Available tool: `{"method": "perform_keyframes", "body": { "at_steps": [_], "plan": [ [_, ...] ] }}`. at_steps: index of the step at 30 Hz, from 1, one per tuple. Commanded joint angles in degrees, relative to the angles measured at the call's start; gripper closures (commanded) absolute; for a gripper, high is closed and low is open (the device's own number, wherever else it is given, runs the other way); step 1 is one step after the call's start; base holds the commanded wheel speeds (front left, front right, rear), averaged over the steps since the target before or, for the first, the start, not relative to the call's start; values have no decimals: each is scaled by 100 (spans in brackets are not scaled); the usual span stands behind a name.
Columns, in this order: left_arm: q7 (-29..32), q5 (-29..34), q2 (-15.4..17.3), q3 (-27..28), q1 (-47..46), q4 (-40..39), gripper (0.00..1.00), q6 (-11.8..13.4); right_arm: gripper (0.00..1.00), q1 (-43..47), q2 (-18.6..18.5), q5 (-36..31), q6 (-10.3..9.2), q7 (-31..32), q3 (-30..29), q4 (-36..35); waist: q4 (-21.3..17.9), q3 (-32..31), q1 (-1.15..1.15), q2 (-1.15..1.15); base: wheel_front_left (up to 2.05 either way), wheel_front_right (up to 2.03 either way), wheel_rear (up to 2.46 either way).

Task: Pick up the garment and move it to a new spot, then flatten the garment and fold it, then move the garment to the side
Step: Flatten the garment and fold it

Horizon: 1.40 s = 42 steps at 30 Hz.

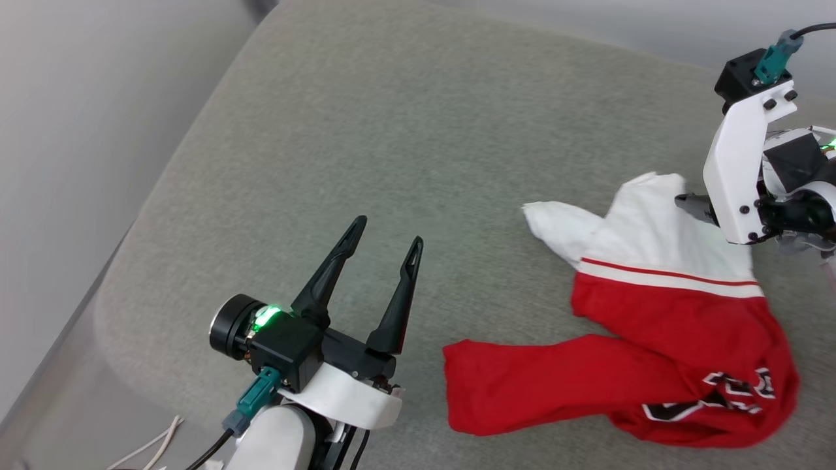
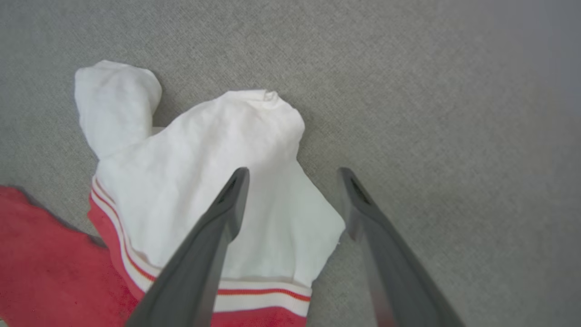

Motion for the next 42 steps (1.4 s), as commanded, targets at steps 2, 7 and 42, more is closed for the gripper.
{"method": "perform_keyframes", "body": {
  "at_steps": [2,7,42],
  "plan": [
    [-15,-51,-72,-44,-91,20,0,-15,0,-137,57,-145,-2,154,54,223,383,270,-1,0,0,0,0],
    [-15,-93,-142,34,-88,-13,0,-16,0,-268,101,-361,-2,353,217,570,540,426,-1,0,0,0,0],
    [-15,149,171,511,242,74,0,2,100,641,-331,679,-2,-1285,-496,-252,-656,-742,-1,0,0,0,0]
  ]
}}
